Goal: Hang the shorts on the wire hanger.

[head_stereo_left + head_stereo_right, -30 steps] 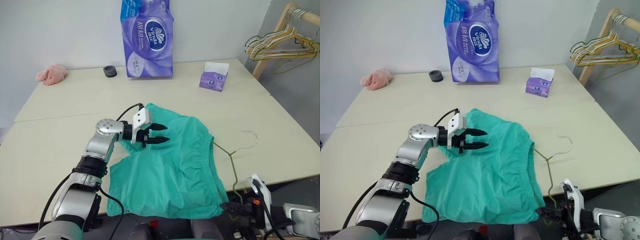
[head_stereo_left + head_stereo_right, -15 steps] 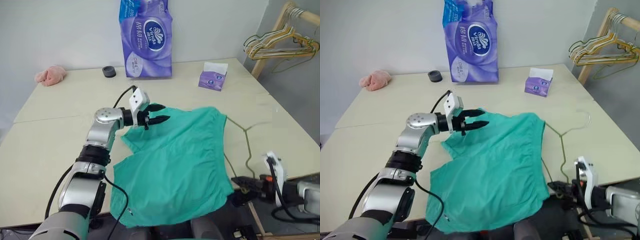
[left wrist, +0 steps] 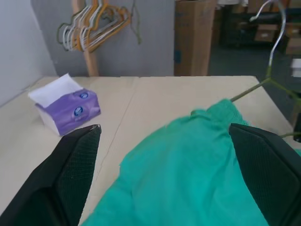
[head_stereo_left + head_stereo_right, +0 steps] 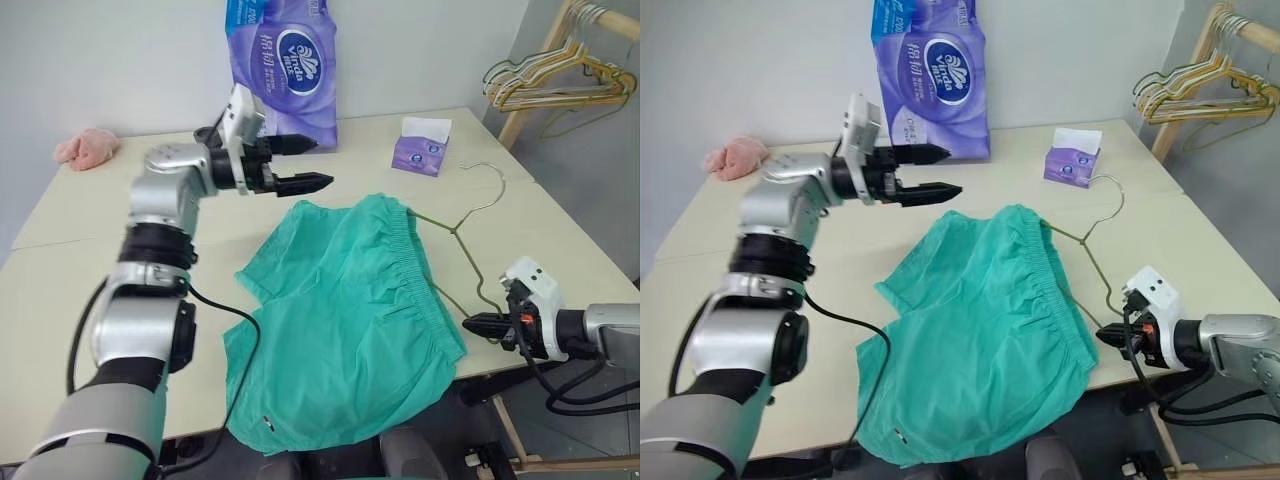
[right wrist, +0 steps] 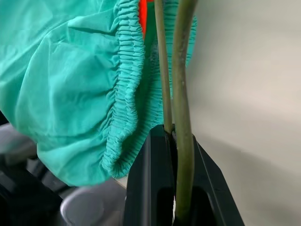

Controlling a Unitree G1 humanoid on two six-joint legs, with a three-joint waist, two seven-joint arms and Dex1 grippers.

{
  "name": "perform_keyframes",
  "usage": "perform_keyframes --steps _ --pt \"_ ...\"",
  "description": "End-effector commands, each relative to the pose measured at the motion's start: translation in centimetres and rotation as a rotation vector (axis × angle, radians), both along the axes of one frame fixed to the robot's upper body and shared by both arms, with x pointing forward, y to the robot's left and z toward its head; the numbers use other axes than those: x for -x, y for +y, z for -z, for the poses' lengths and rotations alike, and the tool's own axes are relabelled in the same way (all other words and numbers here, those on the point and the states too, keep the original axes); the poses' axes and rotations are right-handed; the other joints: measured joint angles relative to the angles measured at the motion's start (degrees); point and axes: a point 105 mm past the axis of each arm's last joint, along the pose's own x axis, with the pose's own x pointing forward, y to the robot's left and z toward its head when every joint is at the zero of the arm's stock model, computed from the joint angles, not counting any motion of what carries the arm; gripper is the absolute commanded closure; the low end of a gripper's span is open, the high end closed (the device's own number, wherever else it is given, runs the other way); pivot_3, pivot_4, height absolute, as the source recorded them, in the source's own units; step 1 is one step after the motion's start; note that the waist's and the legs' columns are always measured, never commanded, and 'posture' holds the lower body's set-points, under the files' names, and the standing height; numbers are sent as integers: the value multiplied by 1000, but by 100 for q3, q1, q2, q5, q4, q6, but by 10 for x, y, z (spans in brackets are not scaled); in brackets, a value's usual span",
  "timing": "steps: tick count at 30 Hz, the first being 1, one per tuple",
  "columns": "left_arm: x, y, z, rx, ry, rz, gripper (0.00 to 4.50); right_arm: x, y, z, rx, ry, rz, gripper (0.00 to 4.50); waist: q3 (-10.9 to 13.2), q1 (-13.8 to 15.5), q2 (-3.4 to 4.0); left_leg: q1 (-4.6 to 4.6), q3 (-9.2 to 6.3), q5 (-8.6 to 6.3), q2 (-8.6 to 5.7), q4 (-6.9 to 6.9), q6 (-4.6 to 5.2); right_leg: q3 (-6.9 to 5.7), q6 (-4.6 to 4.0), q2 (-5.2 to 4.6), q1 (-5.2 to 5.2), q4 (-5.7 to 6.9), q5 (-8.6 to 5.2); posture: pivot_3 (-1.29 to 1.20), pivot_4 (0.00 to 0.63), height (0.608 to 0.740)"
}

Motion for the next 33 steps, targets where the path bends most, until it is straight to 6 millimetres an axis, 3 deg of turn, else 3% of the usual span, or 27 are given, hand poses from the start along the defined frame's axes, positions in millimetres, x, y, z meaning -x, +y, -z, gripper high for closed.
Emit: perform_keyframes --steps 1,7,13,24,31,33 --pt "10 1 8 -221 -66 126 46 -12 2 -12 109 -122 -113 4500 4 -2 5 0 1 0 -2 1 0 2 0 -1 1 0 0 -291 99 740" --pt "15 -11 33 -377 -118 228 46 -24 10 -20 212 -224 -235 4500 4 18 5 -11 -3 0 2 3 -1 -1 -1 -3 -13 6 1 -291 91 740" --pt "12 -26 44 -392 -160 266 46 -23 22 -19 255 -263 -317 4500 4 12 4 -41 -1 1 -1 9 -1 3 -2 -7 -47 9 1 -304 90 740" --pt "38 -39 91 -475 -128 422 46 -29 29 -25 313 -325 -372 4500 4 -73 5 -37 4 2 -1 12 0 16 -3 -6 -53 28 2 -310 91 740" --pt "38 -43 98 -467 -105 416 46 -29 35 -32 304 -346 -385 4500 4 -132 5 -37 3 2 -2 16 0 15 -4 -7 -52 31 3 -311 93 740" --pt "35 -45 96 -450 -99 395 433 -29 36 -32 306 -349 -391 4500 4 -145 5 -37 3 2 -2 16 0 15 -4 -7 -52 32 2 -312 94 740"
